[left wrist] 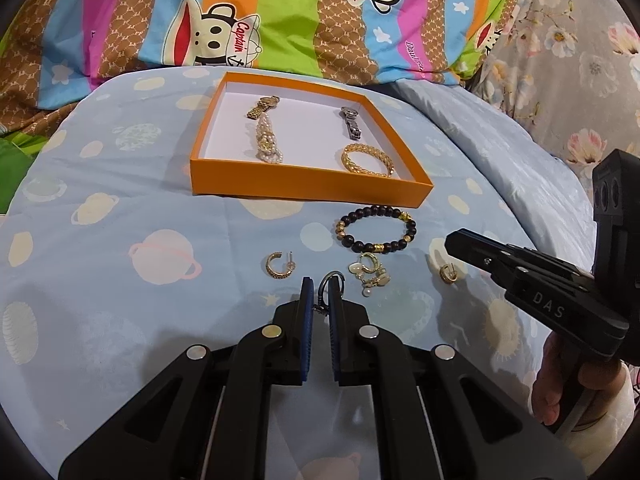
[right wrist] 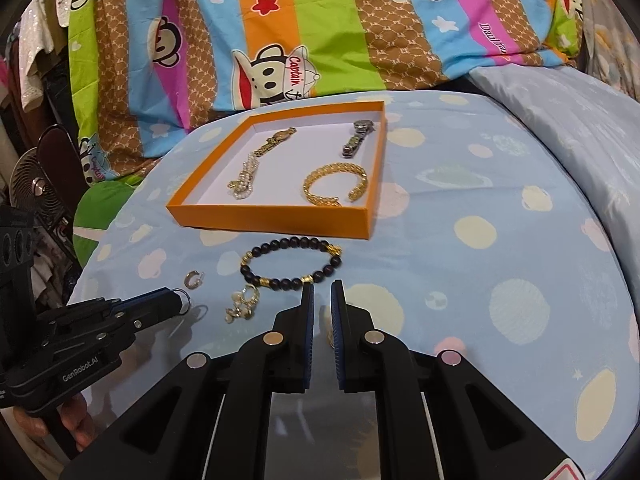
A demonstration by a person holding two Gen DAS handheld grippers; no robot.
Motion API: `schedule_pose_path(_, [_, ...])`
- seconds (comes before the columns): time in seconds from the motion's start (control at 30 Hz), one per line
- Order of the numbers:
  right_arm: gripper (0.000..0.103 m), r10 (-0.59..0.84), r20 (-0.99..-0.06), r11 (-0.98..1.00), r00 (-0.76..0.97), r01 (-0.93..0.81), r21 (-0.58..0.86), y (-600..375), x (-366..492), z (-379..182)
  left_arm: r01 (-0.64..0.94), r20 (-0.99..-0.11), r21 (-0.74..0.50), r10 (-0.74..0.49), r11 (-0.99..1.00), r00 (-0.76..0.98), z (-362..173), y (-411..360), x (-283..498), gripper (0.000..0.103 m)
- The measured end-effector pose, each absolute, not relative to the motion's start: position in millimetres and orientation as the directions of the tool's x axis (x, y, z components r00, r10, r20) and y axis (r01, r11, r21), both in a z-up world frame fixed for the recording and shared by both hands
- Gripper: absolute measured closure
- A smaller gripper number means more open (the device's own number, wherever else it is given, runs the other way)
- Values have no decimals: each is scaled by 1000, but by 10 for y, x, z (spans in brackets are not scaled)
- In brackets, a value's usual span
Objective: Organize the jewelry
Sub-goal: 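Grasp a silver ring with the left gripper while the right gripper holds the earring, then carry the ring with the left gripper while the right gripper carries the earring to the box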
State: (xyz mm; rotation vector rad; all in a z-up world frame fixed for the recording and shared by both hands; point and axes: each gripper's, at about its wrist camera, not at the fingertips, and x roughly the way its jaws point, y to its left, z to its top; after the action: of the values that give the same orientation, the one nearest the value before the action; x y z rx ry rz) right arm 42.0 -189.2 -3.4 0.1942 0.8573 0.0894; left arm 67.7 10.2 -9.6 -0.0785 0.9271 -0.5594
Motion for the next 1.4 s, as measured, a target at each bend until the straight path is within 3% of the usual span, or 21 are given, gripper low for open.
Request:
schedule_pose_path(0.73, [94,138,-732,969,667,61,238,-2145,324,35,388,-734,-317,-483,866,477,-126,238,731,97])
schedule_pose_path(0.8, [90,125,-735,973,666,61,221,-2178,280,56,384,-735,-319,-482,866,478,-125,243,737,97])
schedule_pose_path(0.87, [67,117,-740,977,662,56,204,-2167,229,49,383,-735,-320,-482,866,476,-126,242,737,97])
schedule_pose_path(0.93, [62,116,-750,980,651,47,192,-2117,187,7,385,-735,-320,-483,866,475,-128,241,734,97])
schedule_pose_path(1.2, [62,105,-778,986,620,34,161,-1941,212,-176,401,-738,-317,-489,859,464,-135,186,695,97])
schedule_pose_path(1.3, [73,86,-787,991,612,29,131,-1891,243,-219,399,-738,-319,-489,860,464,-136,184,691,97])
schedule_pose_path(1.37, [86,80,-792,993,606,24,119,-1868,255,-242,397,-738,-318,-487,861,466,-137,186,681,97])
schedule_pose_path(1.4, [86,77,-790,993,608,23,114,-1863,253,-239,395,-738,-319,-488,861,467,-134,191,677,97])
